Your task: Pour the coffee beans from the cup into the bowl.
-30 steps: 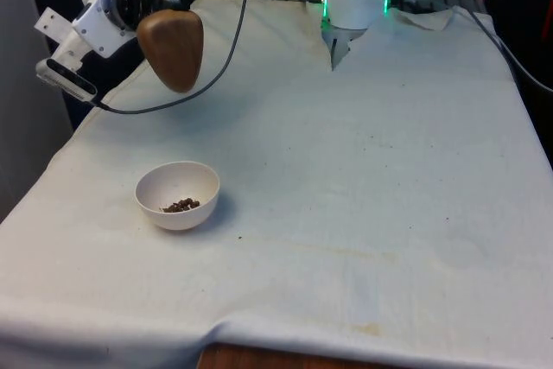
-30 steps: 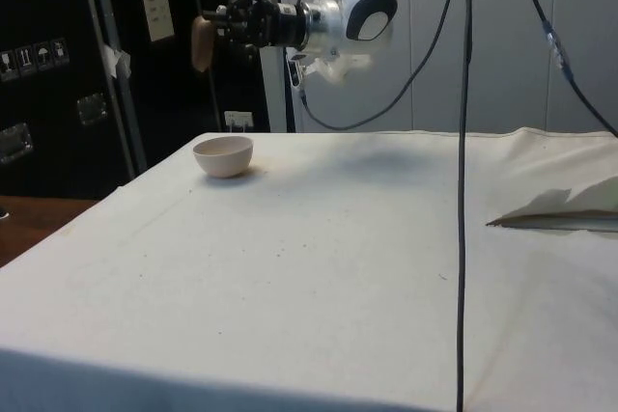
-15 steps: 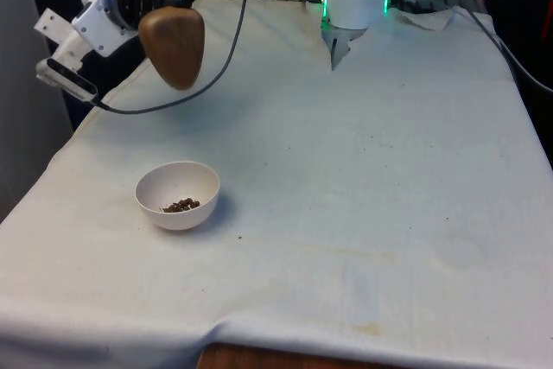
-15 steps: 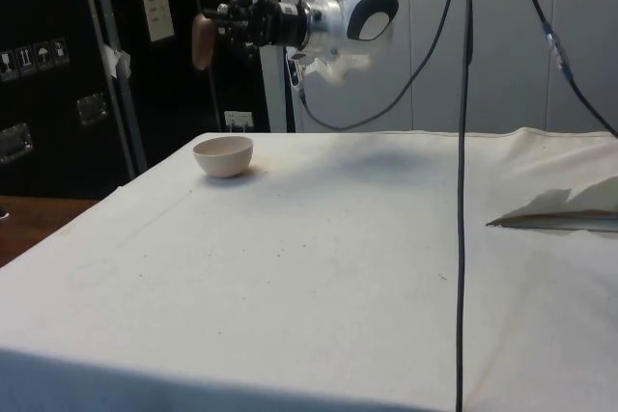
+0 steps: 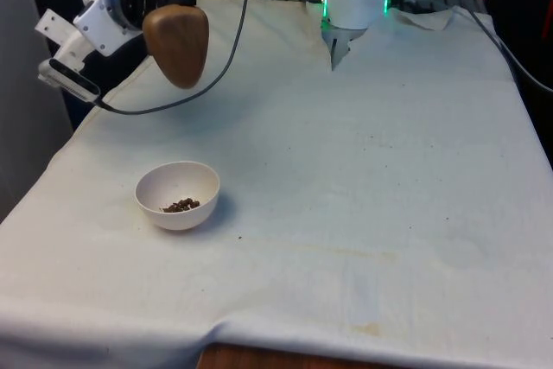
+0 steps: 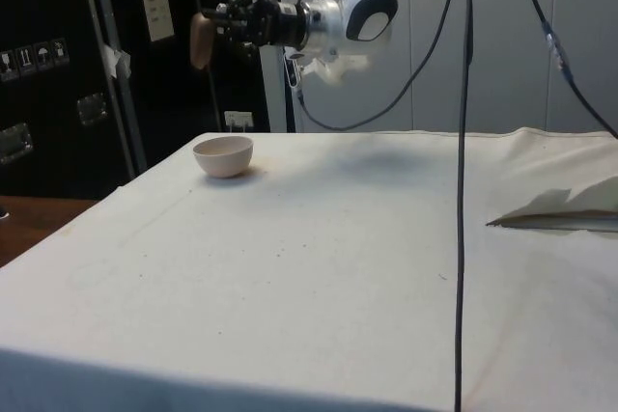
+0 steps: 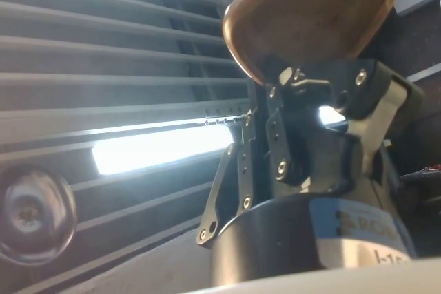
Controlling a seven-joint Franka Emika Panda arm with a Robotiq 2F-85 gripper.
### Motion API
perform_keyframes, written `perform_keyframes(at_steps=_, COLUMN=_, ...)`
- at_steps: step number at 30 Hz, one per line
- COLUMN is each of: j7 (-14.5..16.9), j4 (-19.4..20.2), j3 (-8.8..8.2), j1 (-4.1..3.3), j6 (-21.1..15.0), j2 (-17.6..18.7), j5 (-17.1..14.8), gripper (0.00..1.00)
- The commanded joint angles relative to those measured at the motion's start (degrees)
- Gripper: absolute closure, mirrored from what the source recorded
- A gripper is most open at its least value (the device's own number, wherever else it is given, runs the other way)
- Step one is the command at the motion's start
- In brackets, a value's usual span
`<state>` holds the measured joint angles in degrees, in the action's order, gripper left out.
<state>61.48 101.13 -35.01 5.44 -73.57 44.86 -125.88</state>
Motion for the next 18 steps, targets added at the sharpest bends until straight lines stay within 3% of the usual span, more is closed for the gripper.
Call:
perform_keyframes(at_steps=1, j7=0.23, j4=0.00, j3=0.00, j1=-0.06, j6=0.00, j2=0.00, j5=0.00, gripper=1.00)
perform_keyframes(at_steps=9, j7=2.86, j4=2.12, j3=-0.80, j1=-1.20, j6=1.26, j2=-1.95, j5=2.23, gripper=1.00)
perform_keyframes(at_steps=10, j7=2.64, j4=1.38, j3=-0.34, j1=-0.69, j6=1.60, j2=-1.20, j5=1.66, gripper=1.00)
perform_keyframes(at_steps=11, j7=3.21, j4=2.35, j3=-0.80, j1=-1.26, j6=1.32, j2=-2.23, j5=2.58, gripper=1.00)
perform_keyframes(at_steps=18, j7=6.07, j4=4.30, j3=-0.97, j1=-1.72, j6=2.35, j2=-4.35, j5=5.16, gripper=1.00)
